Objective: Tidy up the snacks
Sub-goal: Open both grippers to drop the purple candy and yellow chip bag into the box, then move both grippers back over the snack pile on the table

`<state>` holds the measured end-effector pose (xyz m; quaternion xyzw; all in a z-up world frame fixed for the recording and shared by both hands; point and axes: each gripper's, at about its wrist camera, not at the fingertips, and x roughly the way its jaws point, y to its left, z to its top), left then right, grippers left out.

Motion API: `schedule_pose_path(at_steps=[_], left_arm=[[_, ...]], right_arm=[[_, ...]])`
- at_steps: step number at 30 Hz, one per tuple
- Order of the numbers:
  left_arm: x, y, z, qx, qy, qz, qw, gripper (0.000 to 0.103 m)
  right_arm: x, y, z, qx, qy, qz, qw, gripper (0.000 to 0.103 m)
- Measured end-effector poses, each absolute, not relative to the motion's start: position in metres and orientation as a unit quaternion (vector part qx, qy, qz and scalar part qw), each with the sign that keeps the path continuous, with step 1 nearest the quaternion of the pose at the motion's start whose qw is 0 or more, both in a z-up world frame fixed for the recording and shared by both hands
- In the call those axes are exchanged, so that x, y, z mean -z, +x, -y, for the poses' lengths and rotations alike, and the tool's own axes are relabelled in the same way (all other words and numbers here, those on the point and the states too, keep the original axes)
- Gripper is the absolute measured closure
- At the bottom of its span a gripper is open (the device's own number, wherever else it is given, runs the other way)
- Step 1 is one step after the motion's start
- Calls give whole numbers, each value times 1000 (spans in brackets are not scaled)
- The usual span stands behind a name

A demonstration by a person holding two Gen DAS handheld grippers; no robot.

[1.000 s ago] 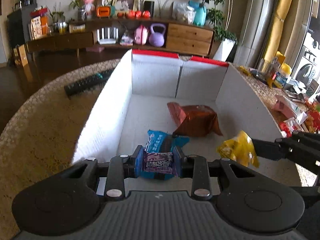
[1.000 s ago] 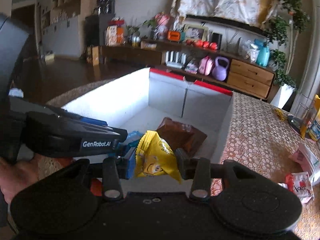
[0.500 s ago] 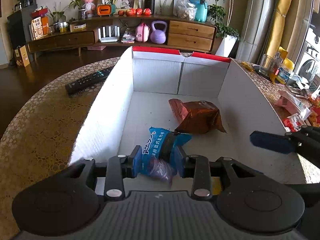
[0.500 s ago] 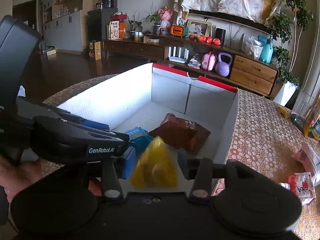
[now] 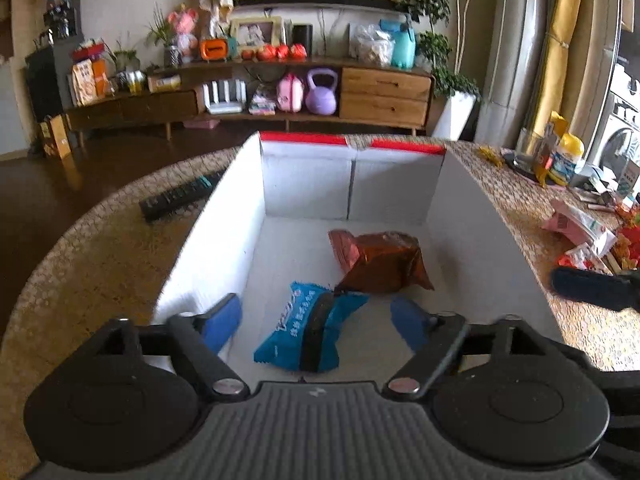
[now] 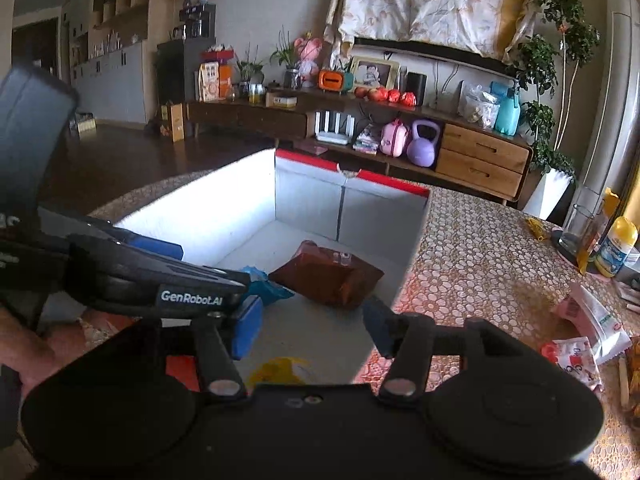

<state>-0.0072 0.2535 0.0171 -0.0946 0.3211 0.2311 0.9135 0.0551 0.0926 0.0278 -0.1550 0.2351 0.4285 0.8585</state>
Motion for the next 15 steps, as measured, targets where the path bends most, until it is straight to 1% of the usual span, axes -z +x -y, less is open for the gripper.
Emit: schedule_pose_path(at_steps=[1,2,3,5,8,15], left_arm=[[-19,-8,-252,-230,-93,-317,915,17],[-22,-8,-250,-228,-92,-316,916,17],[-24,-9,-247,-228,-91,-314,917,17],[-28,-9,-242,-229,-86,-311,918,17],[-33,-9,-232,-227,-81,-305,922,17],[-42,-4,-203,-210,-73,-277,935,17]], right_arm=[[-30,54,-89,-425,-152,-230,862,46],[-32,53,-85,-421,-147,-227,866,41],[-34,53,-80,-422,-139,-223,868,38],[-39,53,-70,-420,-125,-220,871,35],[-43,54,-53,-415,-110,-210,878,31],[-43,63,-12,-381,-74,-205,898,25]])
